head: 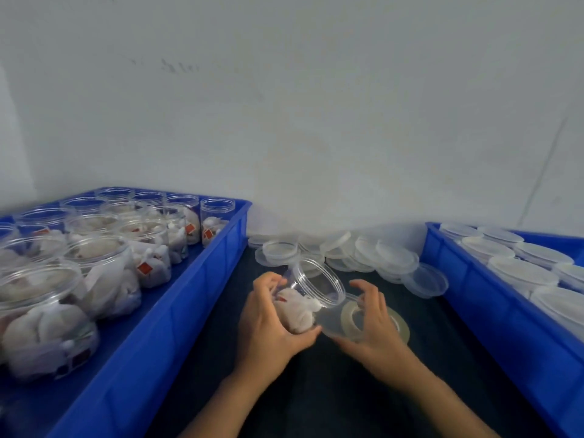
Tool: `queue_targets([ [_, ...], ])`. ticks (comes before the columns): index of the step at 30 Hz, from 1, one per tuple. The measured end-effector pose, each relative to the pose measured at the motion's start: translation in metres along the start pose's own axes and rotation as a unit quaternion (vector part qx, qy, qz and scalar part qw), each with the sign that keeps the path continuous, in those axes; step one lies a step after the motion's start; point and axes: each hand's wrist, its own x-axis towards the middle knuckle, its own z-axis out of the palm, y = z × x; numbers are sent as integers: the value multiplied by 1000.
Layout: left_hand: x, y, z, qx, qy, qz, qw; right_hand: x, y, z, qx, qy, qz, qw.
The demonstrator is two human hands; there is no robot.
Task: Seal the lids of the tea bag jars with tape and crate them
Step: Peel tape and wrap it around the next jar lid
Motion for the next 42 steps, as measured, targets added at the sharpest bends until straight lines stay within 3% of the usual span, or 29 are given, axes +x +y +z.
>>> queue_targets([
  [7, 1, 7, -1, 91, -46, 73, 992, -17, 6, -12, 280, 49, 0, 959],
  [13, 5, 5, 3, 89, -90, 108, 986, -15, 6, -21, 417, 52, 35, 907],
  [21, 7, 4, 8, 32, -174, 94, 980, -12, -8, 3, 354, 104, 36, 929],
  [23, 5, 1, 9, 0, -163, 65, 984, -10, -10, 7, 371, 103, 49, 921],
  [26, 4, 0, 8, -98, -161, -44, 981, -10, -10, 7, 361, 115, 46, 924],
  [32, 4, 2, 5, -285, -157, -168, 931, -14, -13, 15, 335, 143, 8, 931],
  [37, 6, 17, 10, -358, -147, -204, 899, -13, -15, 14, 362, 157, -11, 919],
  [42, 0, 31, 9, -386, -199, -299, 850, -15, -17, 4, 301, 156, -59, 939],
])
